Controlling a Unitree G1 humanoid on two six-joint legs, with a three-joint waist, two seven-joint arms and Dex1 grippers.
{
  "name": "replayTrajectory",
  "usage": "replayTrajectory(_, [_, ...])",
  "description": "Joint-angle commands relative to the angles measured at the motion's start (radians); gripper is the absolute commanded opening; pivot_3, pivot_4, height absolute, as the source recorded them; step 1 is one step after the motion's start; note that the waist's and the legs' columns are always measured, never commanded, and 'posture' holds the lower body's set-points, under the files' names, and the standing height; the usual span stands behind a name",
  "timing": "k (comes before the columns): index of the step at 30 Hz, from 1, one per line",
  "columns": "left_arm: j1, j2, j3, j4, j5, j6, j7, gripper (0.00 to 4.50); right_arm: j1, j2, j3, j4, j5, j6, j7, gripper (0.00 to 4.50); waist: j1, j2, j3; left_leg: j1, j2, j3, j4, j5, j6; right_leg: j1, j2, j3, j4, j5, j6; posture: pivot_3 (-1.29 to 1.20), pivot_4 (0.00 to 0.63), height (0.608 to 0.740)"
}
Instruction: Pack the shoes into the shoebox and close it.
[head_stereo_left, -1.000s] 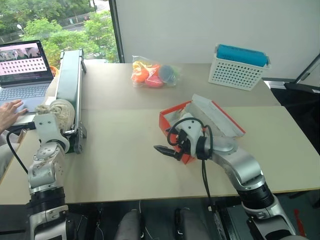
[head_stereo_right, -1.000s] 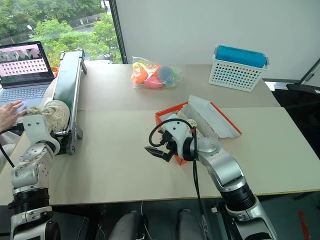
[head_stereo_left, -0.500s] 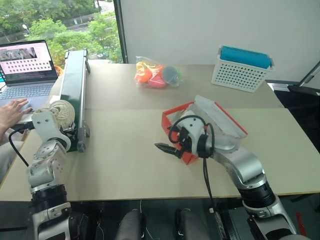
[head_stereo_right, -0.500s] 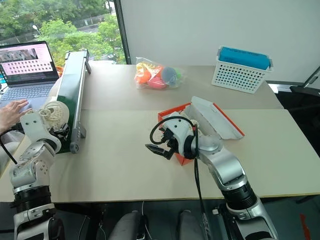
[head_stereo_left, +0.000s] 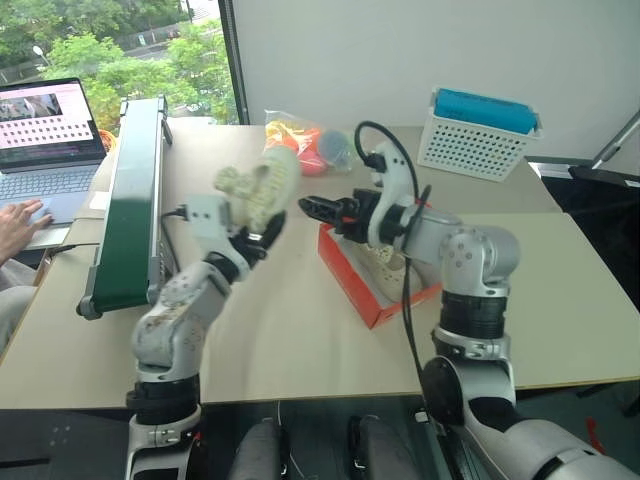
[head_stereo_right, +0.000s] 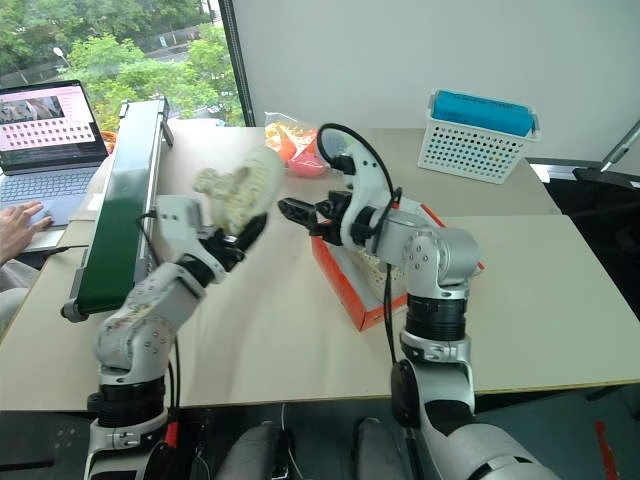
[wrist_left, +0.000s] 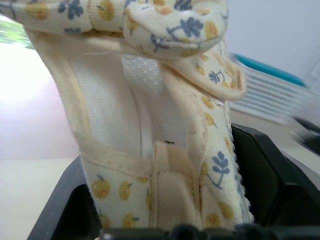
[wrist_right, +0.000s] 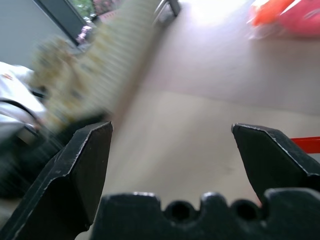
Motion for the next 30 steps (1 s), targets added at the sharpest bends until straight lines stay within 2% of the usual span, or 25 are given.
replayTrajectory(1, [-0.015,-0.003,-0.047,-0.053,-0.001,-0.023,-0.030,3.15,-0.083,0.047,-0.121,0.021,0.055,0.091,-0.075,4.50,-0.003,0.000,0.000,0.000,0.000,0.000,0.000,0.000,0.000,0.000,0.000,0.000,0.000,0.000,0.000,0.00,0.150,0.699])
replayTrajectory(9, [-0.031,-0.012,-0.062,-0.027,0.007,-0.041,-0.033,3.15,-0.088,0.067,-0.170,0.040,0.041,0.079,-0.167,4.50,-0.004,0.000,0.000,-0.001,-0.001,0.000,0.000,0.000,0.001,0.000,0.000,0.001,-0.001,0.000,0.001,0.00,0.150,0.699])
replayTrajectory(12, [-0.028,-0.009,-0.057,-0.022,0.017,-0.049,-0.025,3.13,-0.071,0.065,-0.168,0.028,0.041,0.076,-0.185,3.87,-0.007,0.000,0.000,-0.001,-0.001,0.000,0.000,0.000,0.001,-0.001,0.000,0.001,-0.001,0.000,0.001,0.00,0.150,0.699])
replayTrajectory(18, [-0.025,-0.008,-0.053,-0.017,0.035,-0.054,-0.014,3.13,-0.057,0.066,-0.165,0.020,0.052,0.065,-0.204,1.64,-0.006,0.000,0.000,-0.001,-0.001,0.000,0.000,0.000,0.001,-0.001,0.001,0.002,-0.001,0.000,0.001,0.00,0.150,0.699])
replayTrajectory(22, [-0.024,-0.010,-0.056,-0.021,0.040,-0.053,-0.014,3.13,-0.050,0.064,-0.159,0.023,0.052,0.054,-0.221,0.69,-0.006,0.000,0.000,-0.001,-0.001,0.000,0.000,0.000,0.001,-0.001,0.001,0.002,-0.001,0.000,0.001,0.00,0.150,0.699])
replayTrajectory(29, [-0.012,0.015,-0.099,-0.022,0.084,-0.056,-0.029,3.13,-0.044,0.072,-0.162,0.025,0.068,0.031,-0.244,0.69,-0.006,0.000,0.000,-0.001,0.000,0.000,0.000,0.000,0.001,-0.001,0.001,0.002,-0.001,0.000,0.001,0.00,0.150,0.699])
replayTrajectory(30, [-0.008,0.012,-0.098,-0.026,0.080,-0.067,-0.038,3.48,-0.044,0.073,-0.163,0.025,0.070,0.029,-0.246,0.67,-0.006,0.000,0.000,-0.001,0.000,0.000,0.000,0.000,0.001,-0.001,0.001,0.002,-0.001,0.000,0.001,0.00,0.150,0.699])
